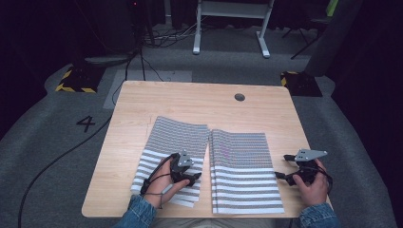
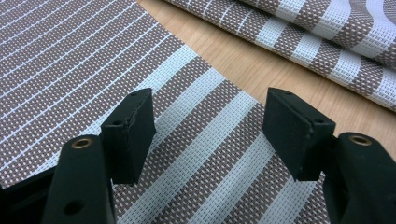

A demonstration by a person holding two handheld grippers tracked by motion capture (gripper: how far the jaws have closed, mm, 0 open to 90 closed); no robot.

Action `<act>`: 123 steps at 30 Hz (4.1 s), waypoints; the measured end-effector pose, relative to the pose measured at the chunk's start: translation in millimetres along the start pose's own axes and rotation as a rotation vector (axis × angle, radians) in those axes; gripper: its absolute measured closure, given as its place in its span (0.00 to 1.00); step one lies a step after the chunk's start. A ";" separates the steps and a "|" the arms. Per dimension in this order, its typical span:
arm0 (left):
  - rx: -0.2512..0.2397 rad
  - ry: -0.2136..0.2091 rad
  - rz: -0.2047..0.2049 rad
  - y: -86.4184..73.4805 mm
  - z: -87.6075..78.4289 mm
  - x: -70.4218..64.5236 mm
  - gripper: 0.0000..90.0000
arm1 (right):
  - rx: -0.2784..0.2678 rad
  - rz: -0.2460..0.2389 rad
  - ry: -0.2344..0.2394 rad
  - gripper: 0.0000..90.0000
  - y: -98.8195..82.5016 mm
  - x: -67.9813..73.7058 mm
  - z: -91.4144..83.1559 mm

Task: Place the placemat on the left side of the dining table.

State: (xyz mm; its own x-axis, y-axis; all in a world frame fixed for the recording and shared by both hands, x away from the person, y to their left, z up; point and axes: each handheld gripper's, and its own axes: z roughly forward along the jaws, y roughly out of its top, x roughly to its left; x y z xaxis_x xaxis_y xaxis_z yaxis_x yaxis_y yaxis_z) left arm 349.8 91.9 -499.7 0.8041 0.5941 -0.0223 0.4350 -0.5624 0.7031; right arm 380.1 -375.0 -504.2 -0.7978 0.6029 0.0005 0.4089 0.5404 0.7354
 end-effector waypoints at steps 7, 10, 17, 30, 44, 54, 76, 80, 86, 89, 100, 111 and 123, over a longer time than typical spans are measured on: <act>-0.018 0.007 -0.010 -1.4 -1.5 4.5 0.70 | 0.000 0.000 0.000 0.12 0.0 -0.1 -0.1; -0.026 0.009 -0.050 -1.7 -2.2 10.4 0.83 | 0.000 -0.001 0.000 0.12 0.0 -0.3 -0.2; -0.026 -0.008 -0.060 -0.9 -2.0 6.9 0.73 | 0.000 -0.001 0.000 0.12 0.0 -0.3 -0.2; -0.015 0.014 -0.040 0.1 0.9 -2.3 0.59 | 0.000 0.000 0.000 0.12 0.0 -0.1 0.0; -0.057 -0.004 -0.086 -2.5 -5.6 16.0 0.96 | 0.001 0.000 -0.001 0.12 0.1 -0.1 -0.3; -0.162 0.028 -0.045 21.6 -46.2 21.4 0.98 | 0.001 0.000 -0.001 0.12 0.1 -0.1 -0.2; -0.270 0.202 -0.026 51.2 -123.0 52.1 0.97 | 0.000 -0.003 0.002 0.12 0.1 -0.4 0.1; -0.283 0.229 -0.036 48.0 -133.7 64.3 0.97 | -0.001 -0.004 0.003 0.12 0.1 -0.5 0.2; -0.302 0.309 -0.062 39.4 -153.6 86.8 0.97 | -0.001 -0.004 0.003 0.12 0.1 -0.6 0.2; -0.307 0.348 -0.092 31.6 -164.0 98.5 0.97 | -0.001 -0.003 0.003 0.12 0.1 -0.6 0.2; -0.294 0.583 -0.218 -15.2 -204.2 132.8 0.80 | -0.001 -0.002 0.002 0.12 0.1 -0.6 0.2; -0.287 0.696 -0.271 -17.1 -214.2 114.0 0.39 | -0.001 -0.001 0.001 0.12 0.1 -0.5 0.2; -0.237 0.481 -0.199 15.9 -146.3 88.4 0.35 | -0.001 -0.001 0.001 0.12 0.1 -0.3 0.2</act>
State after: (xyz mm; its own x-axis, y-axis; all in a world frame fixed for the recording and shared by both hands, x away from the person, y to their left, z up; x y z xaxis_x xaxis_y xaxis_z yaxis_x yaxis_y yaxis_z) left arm 368.5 219.6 -386.5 0.4166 0.9016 0.1166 0.4116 -0.3014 0.8601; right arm 380.5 -375.0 -504.2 -0.7985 0.6020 0.0000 0.4077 0.5408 0.7358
